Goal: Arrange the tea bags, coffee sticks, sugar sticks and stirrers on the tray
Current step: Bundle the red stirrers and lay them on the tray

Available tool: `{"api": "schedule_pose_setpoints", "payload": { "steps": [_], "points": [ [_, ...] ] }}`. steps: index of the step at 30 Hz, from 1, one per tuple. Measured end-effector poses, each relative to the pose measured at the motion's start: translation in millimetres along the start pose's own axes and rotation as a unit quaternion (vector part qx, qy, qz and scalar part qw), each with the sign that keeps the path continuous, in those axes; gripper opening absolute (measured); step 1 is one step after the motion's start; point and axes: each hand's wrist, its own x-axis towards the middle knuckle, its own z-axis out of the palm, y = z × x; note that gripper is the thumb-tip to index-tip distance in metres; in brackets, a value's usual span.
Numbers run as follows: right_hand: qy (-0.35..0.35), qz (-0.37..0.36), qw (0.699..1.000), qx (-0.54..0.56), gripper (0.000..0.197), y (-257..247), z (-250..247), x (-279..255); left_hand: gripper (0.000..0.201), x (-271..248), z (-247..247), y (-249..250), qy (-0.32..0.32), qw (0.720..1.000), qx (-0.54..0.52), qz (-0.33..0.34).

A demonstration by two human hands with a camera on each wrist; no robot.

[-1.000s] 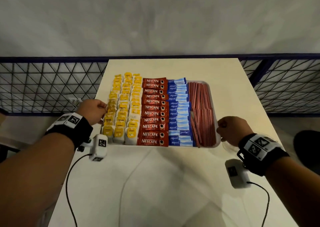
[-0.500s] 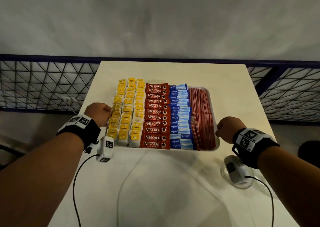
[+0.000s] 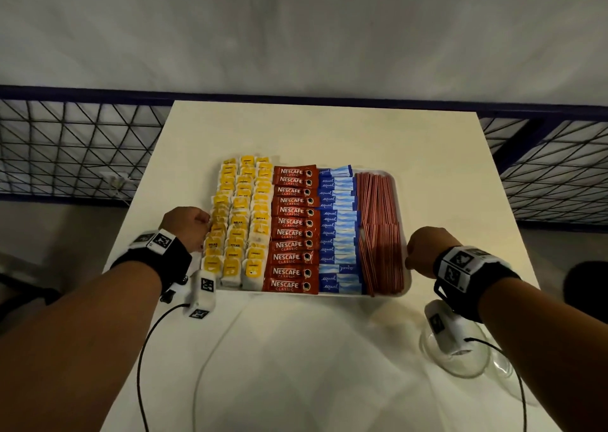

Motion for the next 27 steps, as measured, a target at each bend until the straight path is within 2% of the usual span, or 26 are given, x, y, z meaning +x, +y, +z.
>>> {"api": "schedule_pose_setpoints", "payload": {
  "steps": [3, 9, 17, 19, 25, 27],
  "points": [
    [-0.001, 0.003, 1.0, -0.012, 0.021, -2, 3, 3, 0.024, 3, 1, -1, 0.003, 1.0, 0.029, 0.004],
    [-0.002, 0.014, 1.0, -0.021, 0.025, -2, 8, 4, 0.026, 5, 0, -1, -0.004, 1.0, 0.006, 0.0],
    [0.001, 0.014, 1.0, 0.002, 0.028, -1, 8, 1, 0.021, 2, -1, -5, -0.024, 0.995, -0.094, -0.03],
    [0.006, 0.013, 1.0, 0.009, 0.031, 0, 5, 0, 0.015, -2, -4, -4, -0.026, 0.996, -0.076, -0.027],
    [0.051, -0.005, 0.999, 0.016, 0.045, -7, -23, -14, 0.031, -12, -30, 2, 0.067, 0.995, 0.07, 0.002],
    [0.07, -0.014, 0.997, 0.031, 0.046, -12, -35, -22, 0.032, -19, -38, 10, 0.084, 0.993, 0.083, 0.018]
  ]
}}
